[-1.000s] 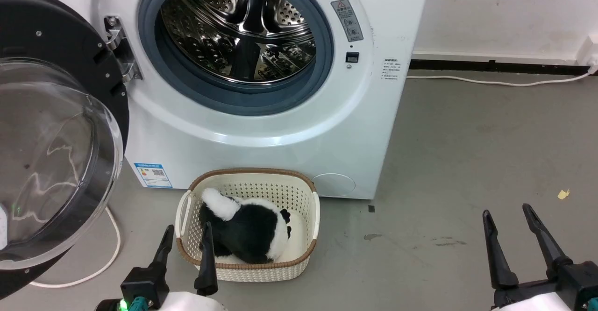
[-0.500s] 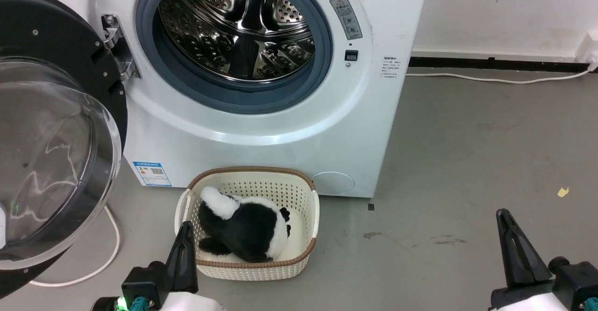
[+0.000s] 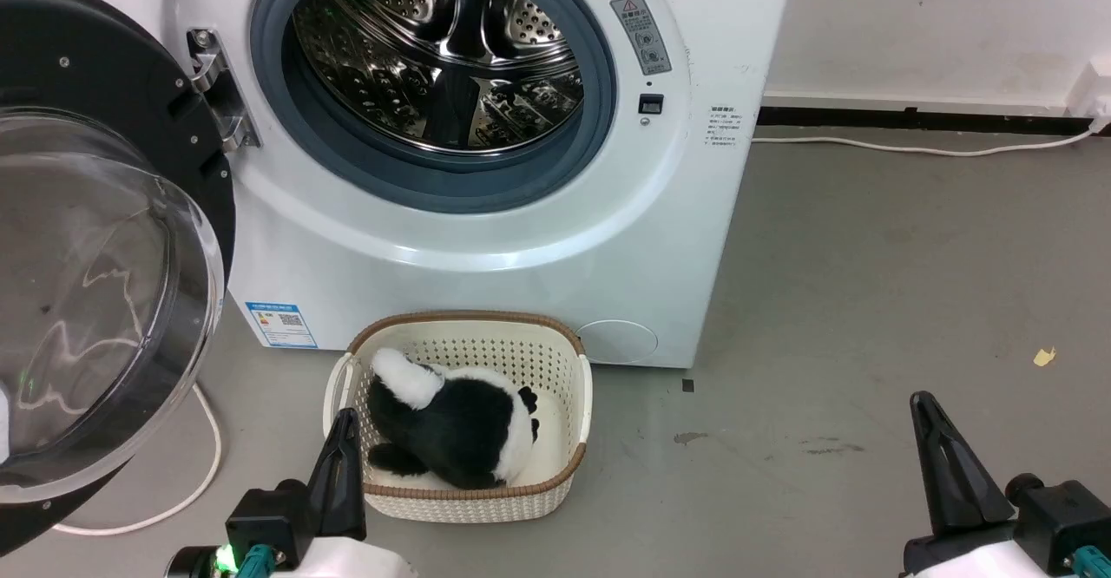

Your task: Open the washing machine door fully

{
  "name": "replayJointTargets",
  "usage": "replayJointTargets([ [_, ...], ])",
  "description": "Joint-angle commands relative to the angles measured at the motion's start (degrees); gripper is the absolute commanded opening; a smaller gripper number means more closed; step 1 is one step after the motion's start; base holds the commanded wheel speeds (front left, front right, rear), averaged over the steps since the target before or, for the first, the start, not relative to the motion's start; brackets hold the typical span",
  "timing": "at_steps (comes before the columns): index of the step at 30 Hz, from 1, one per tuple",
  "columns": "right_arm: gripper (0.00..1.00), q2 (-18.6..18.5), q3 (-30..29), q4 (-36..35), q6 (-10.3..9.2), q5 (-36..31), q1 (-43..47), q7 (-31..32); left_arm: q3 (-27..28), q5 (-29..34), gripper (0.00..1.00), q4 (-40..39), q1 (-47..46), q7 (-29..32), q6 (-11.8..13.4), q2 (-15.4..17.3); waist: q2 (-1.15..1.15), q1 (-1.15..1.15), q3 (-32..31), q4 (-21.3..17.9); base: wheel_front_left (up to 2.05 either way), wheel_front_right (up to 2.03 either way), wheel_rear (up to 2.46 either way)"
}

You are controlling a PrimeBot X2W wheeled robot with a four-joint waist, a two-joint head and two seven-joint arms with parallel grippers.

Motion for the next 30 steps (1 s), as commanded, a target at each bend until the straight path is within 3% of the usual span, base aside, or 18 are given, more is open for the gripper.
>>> replayJointTargets([
  [1, 0.0, 0.0, 0.1, 0.1, 0.01, 0.0, -0.6, 0.3, 0.3, 0.6, 0.0, -0.3, -0.2, 0.3, -0.3, -0.3, 0.0, 0.0, 0.0, 0.0, 0.0, 0.0, 0.0],
  [30, 0.0, 0.1, 1.5, 0.2, 0.02, 0.0, -1.6, 3.7, 3.2, 4.4, 0.0, -1.5, -0.5, 3.6, -3.1, -1.9, 0.0, 0.0, -0.2, -0.5, 0.0, 0.0, 0.0],
])
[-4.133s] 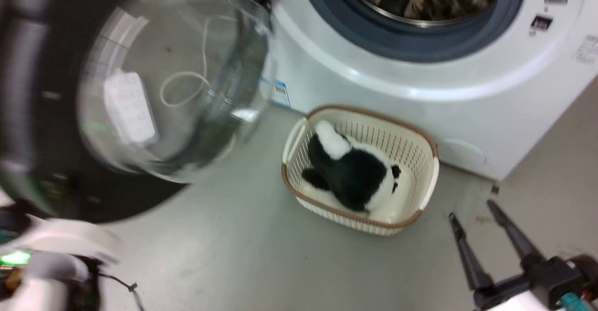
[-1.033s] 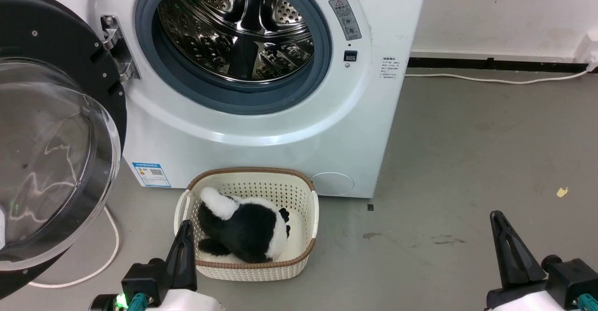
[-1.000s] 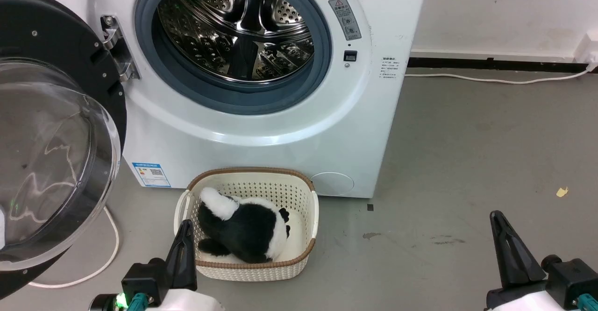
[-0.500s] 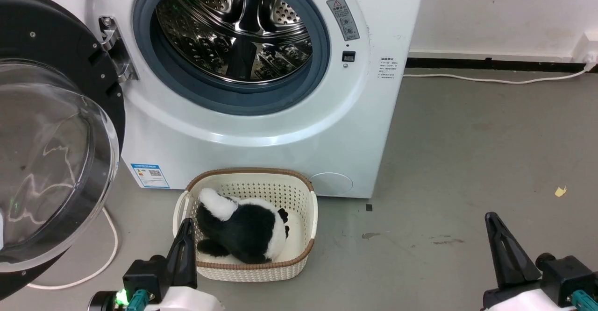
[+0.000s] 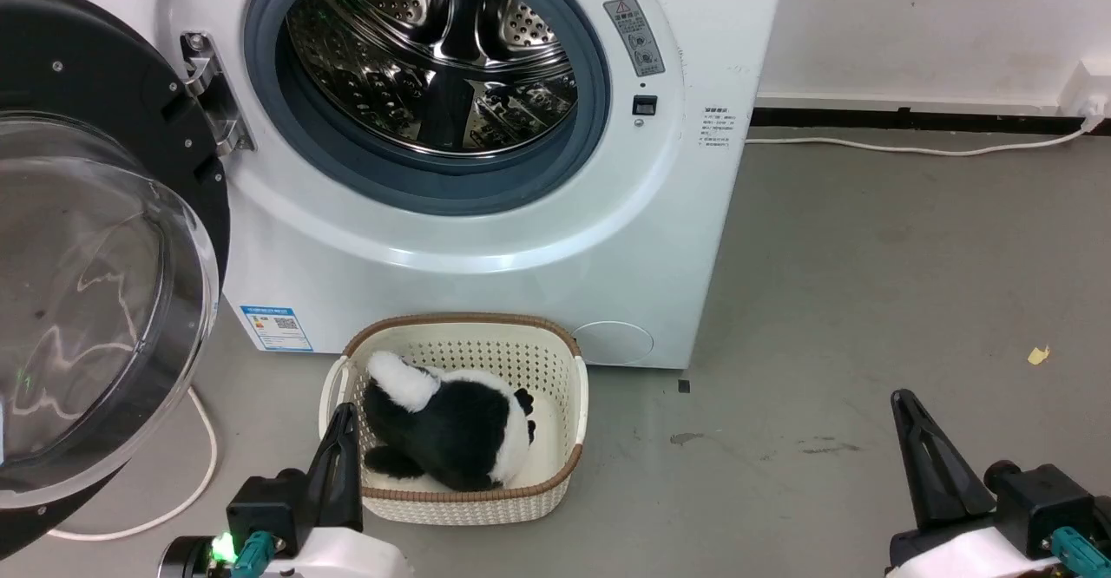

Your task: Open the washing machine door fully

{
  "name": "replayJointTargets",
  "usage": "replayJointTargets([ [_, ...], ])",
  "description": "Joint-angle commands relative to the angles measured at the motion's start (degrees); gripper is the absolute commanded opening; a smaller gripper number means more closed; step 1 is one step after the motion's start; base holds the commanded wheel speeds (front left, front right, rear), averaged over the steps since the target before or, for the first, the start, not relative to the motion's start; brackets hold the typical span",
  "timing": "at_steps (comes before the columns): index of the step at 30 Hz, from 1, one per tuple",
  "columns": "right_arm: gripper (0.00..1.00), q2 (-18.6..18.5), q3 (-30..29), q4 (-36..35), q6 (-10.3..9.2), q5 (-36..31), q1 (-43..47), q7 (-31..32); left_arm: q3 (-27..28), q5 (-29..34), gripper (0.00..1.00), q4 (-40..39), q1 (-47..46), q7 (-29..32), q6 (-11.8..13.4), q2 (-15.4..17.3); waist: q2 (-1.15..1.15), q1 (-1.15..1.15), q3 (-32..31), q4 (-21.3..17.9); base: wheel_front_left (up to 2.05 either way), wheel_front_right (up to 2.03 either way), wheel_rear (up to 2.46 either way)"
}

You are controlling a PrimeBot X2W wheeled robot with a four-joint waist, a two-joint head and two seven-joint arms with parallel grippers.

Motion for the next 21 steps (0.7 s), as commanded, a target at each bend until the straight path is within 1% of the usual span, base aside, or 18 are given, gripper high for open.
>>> replayJointTargets([
  [1, 0.0, 0.1, 0.2, 0.1, 0.02, 0.0, -0.7, 0.2, 0.4, 0.7, 0.0, -0.4, -0.4, 0.2, -0.3, -0.4, 0.0, 0.0, 0.0, 0.0, 0.0, 0.0, 0.0],
  [21, 0.0, 0.2, 1.1, 0.2, 0.03, -0.1, -1.4, 2.6, 2.4, 3.3, 0.0, -1.2, -0.6, 2.6, -2.2, -1.5, 0.0, 0.0, -0.1, -0.3, 0.0, 0.0, 0.0],
])
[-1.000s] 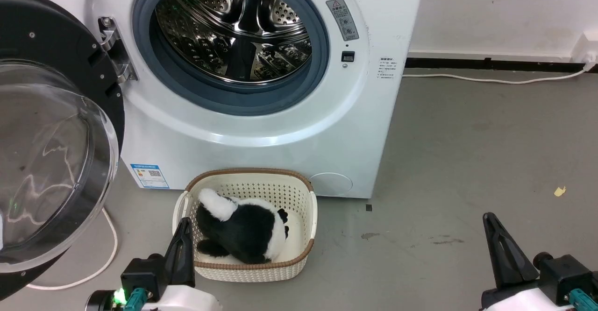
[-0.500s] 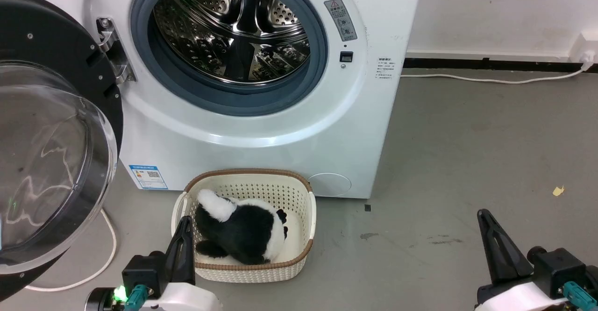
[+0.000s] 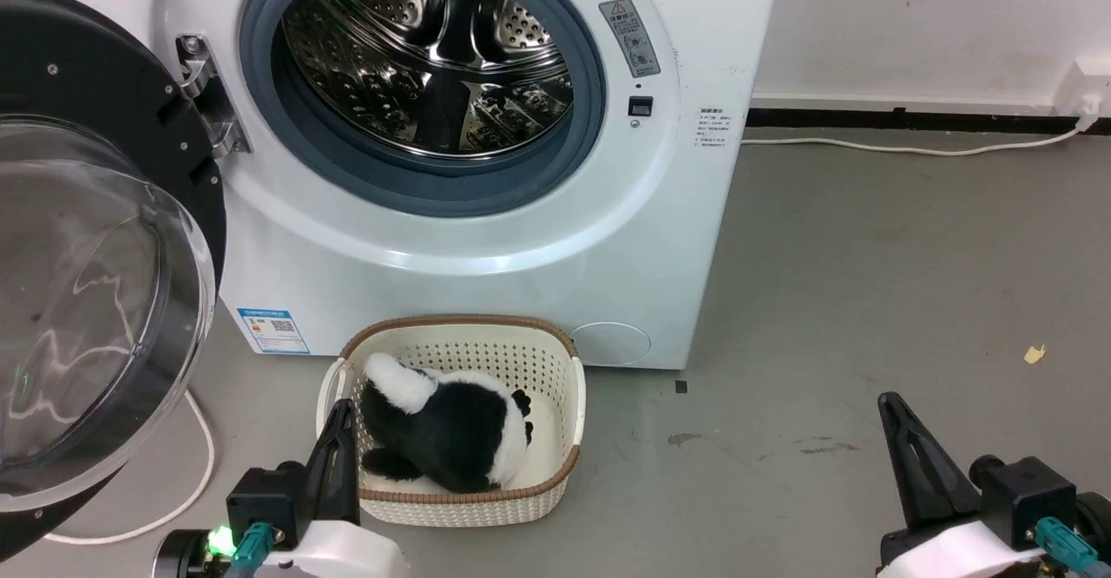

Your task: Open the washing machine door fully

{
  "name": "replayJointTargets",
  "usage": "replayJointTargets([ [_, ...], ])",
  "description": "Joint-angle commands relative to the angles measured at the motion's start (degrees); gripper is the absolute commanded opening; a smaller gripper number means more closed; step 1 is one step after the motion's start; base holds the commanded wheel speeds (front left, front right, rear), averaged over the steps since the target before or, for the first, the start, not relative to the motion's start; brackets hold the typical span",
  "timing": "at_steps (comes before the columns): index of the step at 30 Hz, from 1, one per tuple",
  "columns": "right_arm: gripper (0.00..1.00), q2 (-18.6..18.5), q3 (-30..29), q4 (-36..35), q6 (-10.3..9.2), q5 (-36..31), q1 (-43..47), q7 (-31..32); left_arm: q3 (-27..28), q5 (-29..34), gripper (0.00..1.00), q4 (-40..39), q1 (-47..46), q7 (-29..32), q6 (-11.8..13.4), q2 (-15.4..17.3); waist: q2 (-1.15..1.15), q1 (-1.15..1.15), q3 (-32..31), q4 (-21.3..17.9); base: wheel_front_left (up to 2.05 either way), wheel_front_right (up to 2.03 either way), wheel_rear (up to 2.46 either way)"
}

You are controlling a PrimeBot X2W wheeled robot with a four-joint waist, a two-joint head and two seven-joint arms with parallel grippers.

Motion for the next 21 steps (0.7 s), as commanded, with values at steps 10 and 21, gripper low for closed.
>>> replayJointTargets([
  [10, 0.0, 0.2, 0.6, 0.2, 0.03, -0.1, -1.3, 1.3, 1.4, 1.8, 0.0, -0.7, -0.7, 1.4, -1.3, -0.8, 0.0, 0.0, -0.1, -0.2, 0.0, 0.0, 0.0],
  [21, 0.0, 0.2, 1.3, 0.3, 0.03, -0.1, -1.8, 2.8, 2.7, 3.4, 0.0, -1.2, -0.8, 2.9, -2.5, -1.5, 0.0, 0.0, -0.1, -0.4, 0.0, 0.0, 0.0],
])
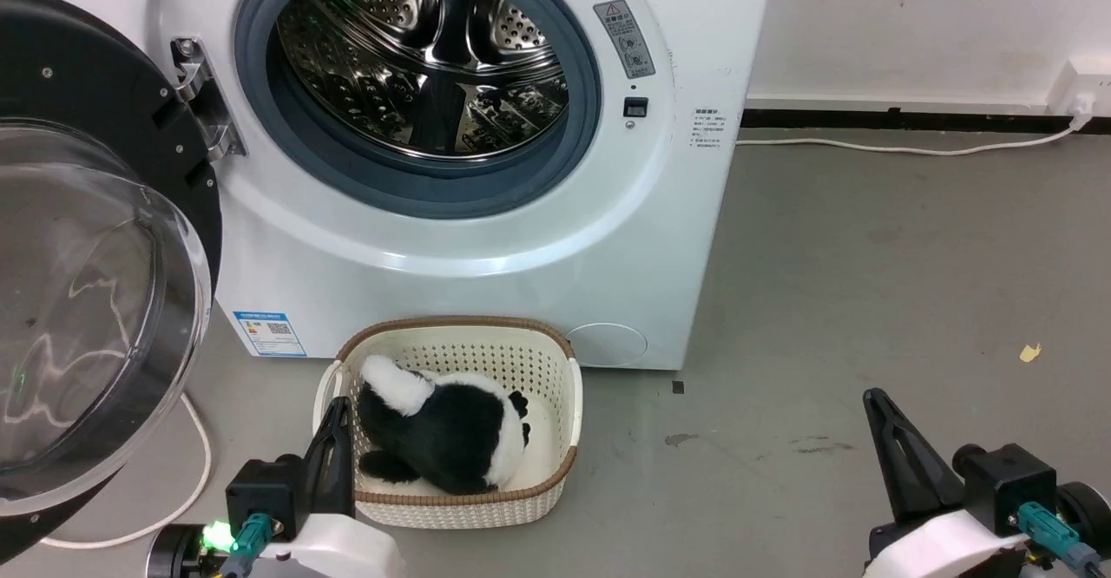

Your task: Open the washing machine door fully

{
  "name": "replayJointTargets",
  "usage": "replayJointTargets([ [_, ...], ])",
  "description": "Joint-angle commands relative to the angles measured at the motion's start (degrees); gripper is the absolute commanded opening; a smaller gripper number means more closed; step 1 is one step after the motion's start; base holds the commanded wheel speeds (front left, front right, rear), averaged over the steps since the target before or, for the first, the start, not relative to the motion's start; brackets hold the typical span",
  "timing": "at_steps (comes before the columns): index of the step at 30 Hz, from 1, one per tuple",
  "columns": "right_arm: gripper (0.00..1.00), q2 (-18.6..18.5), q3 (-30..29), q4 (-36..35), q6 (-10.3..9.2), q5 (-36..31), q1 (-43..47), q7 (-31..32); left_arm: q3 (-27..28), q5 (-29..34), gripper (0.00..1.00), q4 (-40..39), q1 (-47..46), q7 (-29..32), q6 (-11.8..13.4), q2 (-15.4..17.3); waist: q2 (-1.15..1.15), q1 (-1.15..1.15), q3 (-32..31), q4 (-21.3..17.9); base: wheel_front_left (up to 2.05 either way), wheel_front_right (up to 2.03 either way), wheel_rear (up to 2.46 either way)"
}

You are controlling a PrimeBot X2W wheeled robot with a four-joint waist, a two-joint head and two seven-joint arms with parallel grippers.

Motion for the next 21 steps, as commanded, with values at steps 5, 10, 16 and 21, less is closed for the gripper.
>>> replayJointTargets([
  [5, 0.0, 0.2, 0.3, 0.2, 0.04, -0.1, -0.9, 0.8, 0.8, 1.2, 0.0, -0.5, -0.8, 0.8, -0.8, -0.4, 0.0, 0.0, 0.0, -0.1, 0.0, 0.0, 0.0],
  [10, 0.0, 0.2, 0.5, 0.2, 0.04, -0.1, -1.0, 1.3, 1.2, 1.7, 0.0, -0.7, -0.9, 1.3, -1.2, -0.6, 0.0, 0.0, -0.1, -0.2, 0.0, 0.0, 0.0],
  [16, 0.0, 0.3, 1.0, 0.3, 0.04, -0.1, -1.4, 2.4, 2.2, 3.0, 0.0, -1.1, -1.0, 2.4, -2.2, -1.1, 0.0, 0.0, -0.1, -0.3, 0.0, 0.0, 0.0],
  [21, 0.0, 0.3, 1.3, 0.3, 0.04, -0.1, -1.5, 3.0, 2.7, 3.6, 0.0, -1.3, -1.0, 3.0, -2.7, -1.4, 0.0, 0.0, -0.1, -0.4, 0.0, 0.0, 0.0],
])
